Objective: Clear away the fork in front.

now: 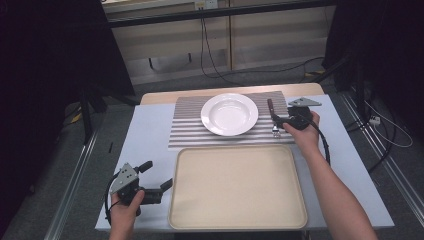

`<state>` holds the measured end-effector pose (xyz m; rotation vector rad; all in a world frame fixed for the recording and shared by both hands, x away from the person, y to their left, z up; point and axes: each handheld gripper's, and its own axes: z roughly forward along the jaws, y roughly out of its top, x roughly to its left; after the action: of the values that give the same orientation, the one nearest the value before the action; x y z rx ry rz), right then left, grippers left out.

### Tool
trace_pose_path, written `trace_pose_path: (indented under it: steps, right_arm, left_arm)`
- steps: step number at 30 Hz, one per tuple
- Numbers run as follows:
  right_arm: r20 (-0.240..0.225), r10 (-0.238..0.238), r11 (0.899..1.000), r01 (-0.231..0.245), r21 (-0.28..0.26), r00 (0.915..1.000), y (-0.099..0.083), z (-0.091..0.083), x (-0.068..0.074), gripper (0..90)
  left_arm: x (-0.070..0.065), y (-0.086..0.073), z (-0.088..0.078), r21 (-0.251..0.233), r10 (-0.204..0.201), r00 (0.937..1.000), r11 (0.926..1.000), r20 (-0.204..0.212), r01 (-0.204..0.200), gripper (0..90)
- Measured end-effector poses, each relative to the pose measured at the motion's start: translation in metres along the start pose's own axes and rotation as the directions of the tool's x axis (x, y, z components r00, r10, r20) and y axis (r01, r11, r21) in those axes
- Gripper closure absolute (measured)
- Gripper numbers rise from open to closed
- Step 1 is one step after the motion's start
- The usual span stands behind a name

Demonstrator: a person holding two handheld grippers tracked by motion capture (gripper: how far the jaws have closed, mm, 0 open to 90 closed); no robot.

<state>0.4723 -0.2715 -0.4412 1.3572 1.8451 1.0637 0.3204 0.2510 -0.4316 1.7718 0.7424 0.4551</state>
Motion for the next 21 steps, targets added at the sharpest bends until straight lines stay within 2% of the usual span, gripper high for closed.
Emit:
trace_pose_path:
  steps: [2, 6, 11, 13, 14, 18, 21]
  right_arm:
    - [0.0, 0.004, 1.0, -0.004, 0.013, 1.0, 0.0, 0.004, 0.001, 36.0]
    - [-0.009, -0.007, 0.998, 0.008, 0.059, 0.9999, -0.001, 0.017, 0.002, 51.4]
    - [0.004, -0.022, 0.994, 0.021, 0.106, 0.9998, -0.002, 0.028, 0.0, 56.5]
    - [-0.004, -0.001, 0.993, 0.001, 0.116, 1.0, -0.002, 0.033, -0.002, 58.4]
    - [-0.011, 0.013, 0.993, -0.011, 0.122, 0.9999, -0.001, 0.037, -0.003, 62.0]
    - [0.008, 0.0, 0.989, -0.001, 0.149, 1.0, 0.0, 0.045, -0.002, 62.7]
    - [0.009, 0.019, 0.987, -0.02, 0.161, 0.9998, 0.003, 0.05, -0.003, 63.5]
  left_arm:
    - [0.0, 0.0, 0.0, 0.002, -0.003, 1.0, 1.0, -0.001, 0.003, 2.3]
    - [-0.001, -0.001, 0.001, -0.001, -0.008, 1.0, 1.0, 0.0, 0.008, 2.3]
    - [-0.003, -0.001, 0.006, 0.006, -0.005, 1.0, 1.0, 0.006, 0.005, 2.3]
    - [-0.004, -0.002, 0.008, 0.015, -0.001, 1.0, 0.9999, 0.01, 0.001, 2.3]
    - [-0.005, -0.002, 0.008, 0.021, 0.002, 0.9999, 0.9998, 0.012, -0.002, 2.3]
    - [-0.006, -0.002, 0.009, 0.016, -0.001, 0.9999, 0.9999, 0.012, 0.001, 2.3]
    - [-0.005, -0.003, 0.009, 0.018, 0.0, 1.0, 0.9998, 0.008, 0.0, 2.3]
